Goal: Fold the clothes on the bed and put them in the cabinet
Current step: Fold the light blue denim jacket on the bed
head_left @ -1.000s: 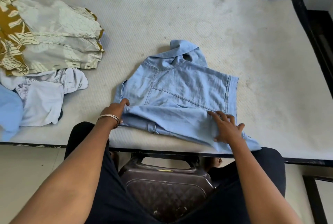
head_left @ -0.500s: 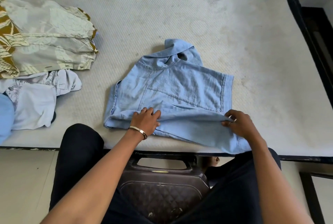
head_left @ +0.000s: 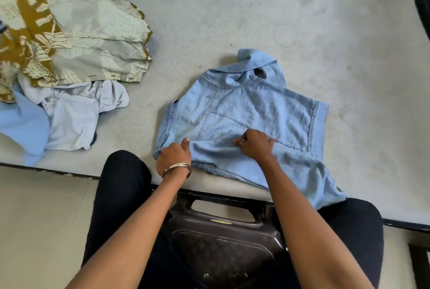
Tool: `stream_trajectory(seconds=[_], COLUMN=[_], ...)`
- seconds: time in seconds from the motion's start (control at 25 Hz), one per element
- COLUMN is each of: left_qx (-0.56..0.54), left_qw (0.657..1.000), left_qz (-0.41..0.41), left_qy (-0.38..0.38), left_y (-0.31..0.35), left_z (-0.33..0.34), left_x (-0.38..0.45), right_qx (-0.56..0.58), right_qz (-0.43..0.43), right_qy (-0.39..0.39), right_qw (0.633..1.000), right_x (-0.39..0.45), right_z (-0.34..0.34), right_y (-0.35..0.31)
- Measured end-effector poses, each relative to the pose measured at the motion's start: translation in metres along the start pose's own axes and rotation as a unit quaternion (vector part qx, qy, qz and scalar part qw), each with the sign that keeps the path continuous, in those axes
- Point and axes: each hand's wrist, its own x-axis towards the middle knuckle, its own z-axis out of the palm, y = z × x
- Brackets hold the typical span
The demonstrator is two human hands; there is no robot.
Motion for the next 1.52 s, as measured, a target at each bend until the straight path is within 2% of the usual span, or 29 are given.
stream_trajectory(seconds=[0.04,0.08,0.12,0.16,0.2,0.28,0.4,0.44,0.52,0.6,0.64,0.68,0.76,0.8,0.88,0.92,1.0,1.04,1.08,1.12,1.2,1.24,1.32,1.4,1.44,1.48,1.52], left_qx=[-0.070,-0.193,-0.329,-0.434,-0.494,-0.560,-0.594,-0.606,-0.651,-0.685,-0.689,-0.689,-0.671,-0.646,-0.554,-0.500,-0.420,-0.392,-0.373,-0.362,-0.333,-0.308,-0.197,-0.046,-0.006,0.012,0.026], left_qw=[0.994,0.968,0.917,0.861,0.826,0.788,0.771,0.762,0.727,0.700,0.697,0.699,0.719,0.744,0.820,0.859,0.907,0.918,0.925,0.928,0.938,0.947,0.978,0.991,0.990,0.987,0.984], left_qz=[-0.063,-0.123,-0.170,-0.207,-0.225,-0.231,-0.222,-0.221,-0.206,-0.186,-0.181,-0.182,-0.180,-0.173,-0.140,-0.105,-0.010,0.032,0.060,0.074,0.081,0.078,0.053,0.033,0.060,0.084,0.100], left_qy=[-0.048,-0.101,-0.150,-0.166,-0.155,-0.114,-0.054,-0.053,-0.073,-0.083,-0.076,-0.061,-0.027,-0.016,0.007,0.019,0.036,0.042,0.047,0.052,0.051,0.040,0.036,0.121,0.129,0.134,0.146], left_y=[-0.004,-0.007,-0.010,-0.012,-0.013,-0.010,-0.010,-0.011,-0.010,-0.006,-0.004,-0.003,-0.004,-0.008,-0.017,-0.019,-0.018,-0.015,-0.013,-0.010,-0.009,-0.008,-0.001,0.014,0.025,0.036,0.045], left_z=[-0.001,-0.002,-0.001,-0.001,0.002,0.003,0.011,0.014,0.016,0.017,0.017,0.020,0.029,0.033,0.034,0.034,0.029,0.027,0.025,0.024,0.027,0.030,0.037,0.043,0.043,0.044,0.048], left_x=[0.006,0.012,0.018,0.022,0.027,0.031,0.037,0.038,0.038,0.040,0.041,0.041,0.037,0.031,0.022,0.019,0.013,0.008,0.005,0.001,0.001,0.001,-0.001,-0.009,-0.016,-0.022,-0.028], right_qx=[-0.010,0.005,0.048,0.105,0.159,0.244,0.309,0.282,0.149,0.045,0.010,-0.019,-0.078,-0.100,-0.128,-0.127,-0.095,-0.064,-0.031,-0.012,-0.050,-0.082,-0.104,0.008,0.093,0.145,0.165], right_qz=[0.011,0.012,-0.003,-0.030,-0.054,-0.073,-0.068,-0.073,-0.087,-0.150,-0.194,-0.218,-0.181,-0.147,-0.084,-0.052,0.010,0.013,-0.019,-0.079,-0.193,-0.198,-0.123,-0.063,-0.053,-0.018,0.036], right_qy=[-0.006,-0.015,-0.031,-0.042,-0.036,0.033,0.103,0.118,0.201,0.280,0.270,0.228,0.119,0.082,0.048,0.038,0.036,0.056,0.076,0.090,0.074,0.051,0.030,0.087,0.160,0.233,0.274], right_qw=[1.000,1.000,0.998,0.993,0.985,0.966,0.943,0.949,0.964,0.947,0.943,0.949,0.973,0.981,0.987,0.990,0.995,0.996,0.997,0.993,0.977,0.975,0.986,0.994,0.981,0.961,0.947], right_x=[0.006,0.012,0.016,0.019,0.021,0.023,0.032,0.033,0.025,0.006,-0.005,-0.015,-0.029,-0.035,-0.043,-0.047,-0.050,-0.048,-0.047,-0.046,-0.045,-0.044,-0.043,-0.049,-0.053,-0.056,-0.056], right_z=[0.007,0.009,0.009,0.007,0.004,0.000,0.007,0.011,0.020,0.037,0.049,0.061,0.078,0.082,0.077,0.071,0.061,0.058,0.058,0.059,0.063,0.063,0.058,0.038,0.024,0.010,-0.003], right_y=[-0.005,-0.010,-0.014,-0.017,-0.015,-0.012,-0.004,-0.004,-0.010,-0.010,-0.004,0.008,0.042,0.061,0.085,0.089,0.078,0.065,0.051,0.039,0.041,0.053,0.089,0.113,0.122,0.133,0.146])
